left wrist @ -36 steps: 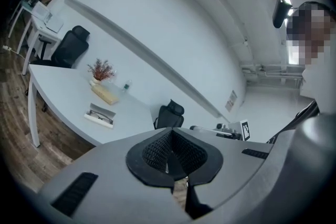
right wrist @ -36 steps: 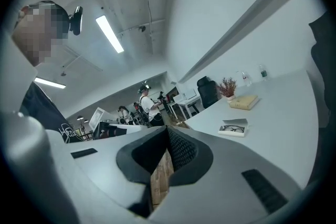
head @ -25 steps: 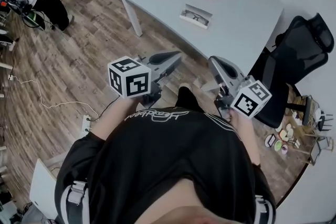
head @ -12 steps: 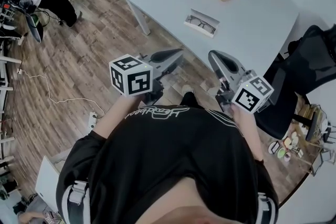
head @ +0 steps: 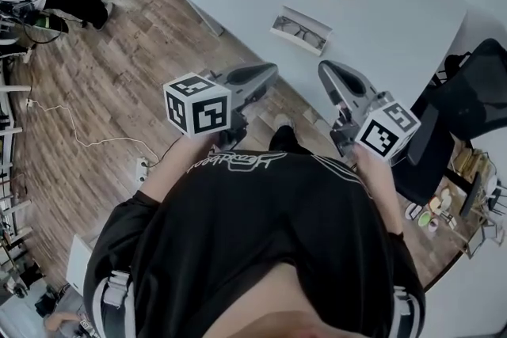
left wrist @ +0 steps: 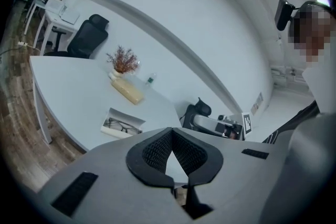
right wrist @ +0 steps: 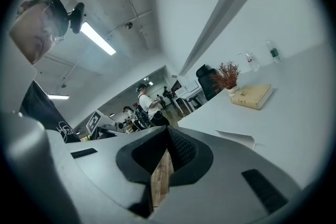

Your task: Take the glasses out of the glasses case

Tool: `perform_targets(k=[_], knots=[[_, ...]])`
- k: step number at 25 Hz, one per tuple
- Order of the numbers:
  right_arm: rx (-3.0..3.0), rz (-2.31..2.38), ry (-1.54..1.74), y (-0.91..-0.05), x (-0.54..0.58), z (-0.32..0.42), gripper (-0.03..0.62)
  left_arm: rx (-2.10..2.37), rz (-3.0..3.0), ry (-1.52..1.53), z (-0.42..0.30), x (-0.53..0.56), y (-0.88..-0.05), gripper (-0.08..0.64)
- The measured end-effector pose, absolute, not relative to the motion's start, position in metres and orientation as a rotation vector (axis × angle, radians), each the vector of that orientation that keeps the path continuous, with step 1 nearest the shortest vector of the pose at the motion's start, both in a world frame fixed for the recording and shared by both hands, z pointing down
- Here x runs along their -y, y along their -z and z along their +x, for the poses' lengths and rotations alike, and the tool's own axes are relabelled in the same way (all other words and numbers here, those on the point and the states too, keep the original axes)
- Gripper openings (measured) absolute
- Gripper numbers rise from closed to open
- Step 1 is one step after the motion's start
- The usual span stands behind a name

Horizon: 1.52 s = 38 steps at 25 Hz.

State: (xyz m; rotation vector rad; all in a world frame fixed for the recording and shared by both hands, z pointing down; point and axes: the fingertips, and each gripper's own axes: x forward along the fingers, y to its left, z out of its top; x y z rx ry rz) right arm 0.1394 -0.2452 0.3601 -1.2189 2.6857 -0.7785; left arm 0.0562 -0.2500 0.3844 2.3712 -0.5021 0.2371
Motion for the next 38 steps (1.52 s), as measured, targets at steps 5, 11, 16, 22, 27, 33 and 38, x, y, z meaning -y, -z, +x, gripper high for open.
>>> perform_targets(k=[5, 11, 16, 22, 27, 33, 38], knots=[[-2.709, -1.213, 0.823, -0.375, 0.266, 0.143, 0.009, 0.5, 2.35, -0.245, 0.067, 0.269, -0.396, 0.008], [-2.773, -1.177, 0.877, -0.396, 0.294, 0.14, 0.009, 0.501, 2.316, -0.249, 0.077, 0.289, -0.412, 0.008], [-2.841, -1.177, 0.881, -0.414, 0.315, 0.142, 0.011, 0.521, 2.284, -0.254, 0.076, 0.3, -0.424, 0.008], [-3.037, -1.21, 0.81, -0.451, 0.335, 0.137, 0.011, 0.563, 2.244, -0.269, 0.069, 0.307, -0.437, 0.008], [-3.195, -1.245, 0.706, -0.471, 0.35, 0.134, 0.011, 0.6, 2.215, -0.264, 0.063, 0.314, -0.445, 0.008], [-3.294, -1.332, 0.555, -0.488, 0.369, 0.14, 0.012, 0.625, 2.19, -0.258, 0.06, 0.32, -0.453, 0.008], [-3.377, -1.341, 0.535, -0.506, 0.378, 0.14, 0.065, 0.633, 2.18, -0.254, 0.06, 0.323, -0.455, 0.008]])
